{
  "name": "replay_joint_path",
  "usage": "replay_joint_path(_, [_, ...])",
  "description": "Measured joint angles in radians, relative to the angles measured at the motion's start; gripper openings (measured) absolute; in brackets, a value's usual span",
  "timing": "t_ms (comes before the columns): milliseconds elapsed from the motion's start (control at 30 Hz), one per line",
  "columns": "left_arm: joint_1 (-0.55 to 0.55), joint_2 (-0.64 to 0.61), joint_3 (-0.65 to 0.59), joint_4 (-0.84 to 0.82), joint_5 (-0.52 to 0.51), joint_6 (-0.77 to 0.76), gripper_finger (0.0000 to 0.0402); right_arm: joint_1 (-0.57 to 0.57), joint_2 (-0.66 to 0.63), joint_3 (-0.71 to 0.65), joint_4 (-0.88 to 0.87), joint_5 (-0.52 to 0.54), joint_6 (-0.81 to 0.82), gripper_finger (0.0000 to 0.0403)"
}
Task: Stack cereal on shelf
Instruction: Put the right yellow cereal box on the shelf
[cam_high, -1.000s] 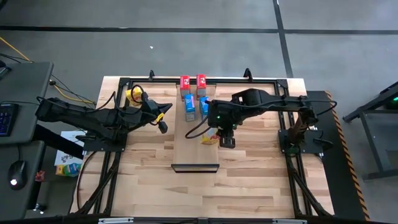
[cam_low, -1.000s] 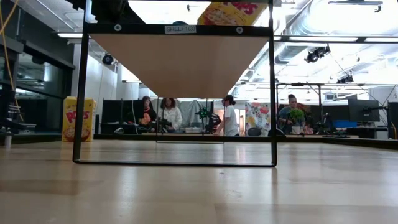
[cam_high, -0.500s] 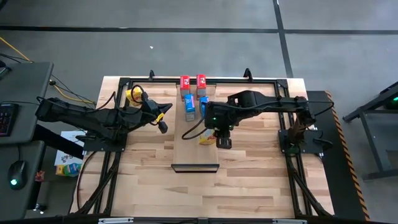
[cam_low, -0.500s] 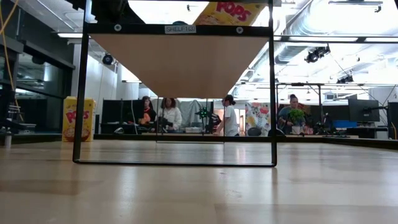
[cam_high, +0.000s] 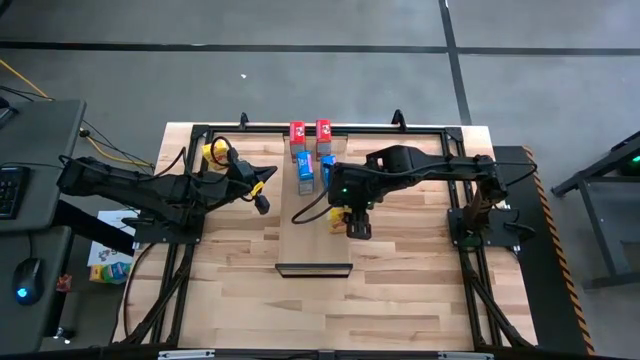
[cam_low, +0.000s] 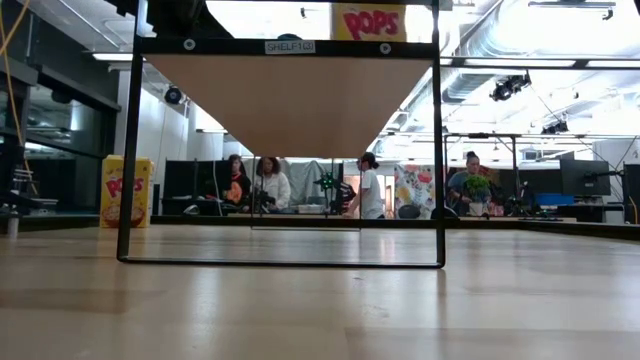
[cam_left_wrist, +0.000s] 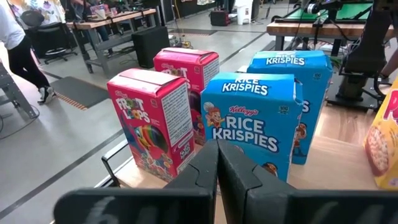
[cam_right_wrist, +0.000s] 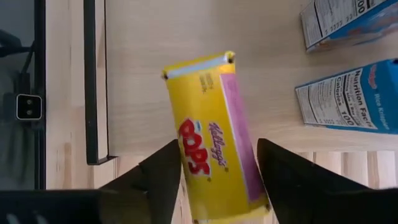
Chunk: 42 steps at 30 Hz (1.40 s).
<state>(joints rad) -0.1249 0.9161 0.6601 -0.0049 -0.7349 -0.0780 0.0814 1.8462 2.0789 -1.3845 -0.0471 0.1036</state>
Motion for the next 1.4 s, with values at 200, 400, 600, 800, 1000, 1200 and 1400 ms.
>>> replay_joint_path(200, [0.0, 0.0, 0.0, 0.0, 0.0, 0.0, 0.0, 0.0, 0.0, 0.0, 0.022, -0.002, -0.018, 0.0213])
replay_joint_path(400, [0.0, 0.0, 0.0, 0.0, 0.0, 0.0, 0.0, 0.0, 0.0, 0.001, 0.06, -0.002, -0.086, 0.0213])
replay_joint_path(600, [0.0, 0.0, 0.0, 0.0, 0.0, 0.0, 0.0, 0.0, -0.014, 0.003, 0.068, -0.008, -0.134, 0.0213])
replay_joint_path(800, [0.0, 0.0, 0.0, -0.023, 0.0, 0.001, 0.0, 0.0, -0.056, 0.003, 0.074, -0.04, -0.165, 0.0213])
replay_joint_path(1000, [0.0, 0.0, 0.0, -0.023, 0.0, 0.001, 0.0, 0.0, -0.129, 0.003, 0.074, -0.036, -0.183, 0.0213])
replay_joint_path(1200, [0.0, 0.0, 0.0, -0.023, 0.0, 0.001, 0.0, 0.0, -0.217, 0.003, 0.07, 0.004, -0.183, 0.0213])
replay_joint_path(1400, [0.0, 0.0, 0.0, -0.022, 0.0, 0.001, 0.0, 0.0, -0.273, 0.003, 0.066, 0.054, -0.183, 0.0213])
